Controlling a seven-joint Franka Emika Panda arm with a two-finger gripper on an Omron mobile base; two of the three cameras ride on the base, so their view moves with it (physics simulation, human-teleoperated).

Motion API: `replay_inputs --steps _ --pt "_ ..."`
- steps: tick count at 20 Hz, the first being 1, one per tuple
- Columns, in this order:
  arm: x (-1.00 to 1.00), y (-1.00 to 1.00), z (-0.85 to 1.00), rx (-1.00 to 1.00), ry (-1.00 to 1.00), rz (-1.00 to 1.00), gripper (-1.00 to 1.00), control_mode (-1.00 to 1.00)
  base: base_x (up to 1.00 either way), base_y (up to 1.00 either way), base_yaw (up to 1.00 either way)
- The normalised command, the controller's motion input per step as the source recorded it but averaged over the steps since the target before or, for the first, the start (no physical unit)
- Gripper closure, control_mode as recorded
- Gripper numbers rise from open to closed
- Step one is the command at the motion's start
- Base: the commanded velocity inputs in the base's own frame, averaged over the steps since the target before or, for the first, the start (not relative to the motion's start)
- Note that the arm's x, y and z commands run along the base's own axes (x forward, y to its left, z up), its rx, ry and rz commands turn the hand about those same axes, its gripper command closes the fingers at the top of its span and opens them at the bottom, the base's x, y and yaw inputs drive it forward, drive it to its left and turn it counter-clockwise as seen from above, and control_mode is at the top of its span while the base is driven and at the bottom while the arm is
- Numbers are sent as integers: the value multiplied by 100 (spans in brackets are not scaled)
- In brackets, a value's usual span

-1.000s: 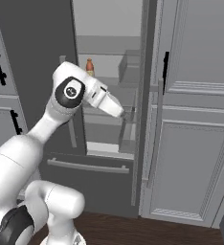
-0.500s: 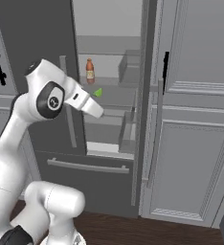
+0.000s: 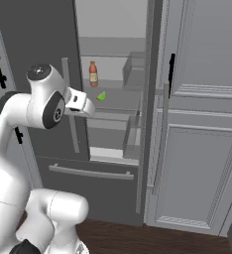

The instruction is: Grab a lemon wedge from the fridge and one ice cube from the ice bowl, and put them in the glass of lemonade.

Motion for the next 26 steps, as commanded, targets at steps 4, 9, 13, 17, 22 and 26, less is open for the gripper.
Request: replay_inputs --steps 4,9,13,17,22,26 --pt "54 46 -2 7 -5 11 -100 -100 0 0 0" --pt "92 93 3 0 11 -3 -100 -100 0 0 0" --pt "88 84 0 -1 11 -3 -100 -100 0 0 0" --pt "72 60 0 0 2 0 -100 -100 0 0 0" --pt "24 15 -15 0 -8 0 -100 -100 0 0 0" --pt "65 0 -18 0 -3 0 -100 -100 0 0 0"
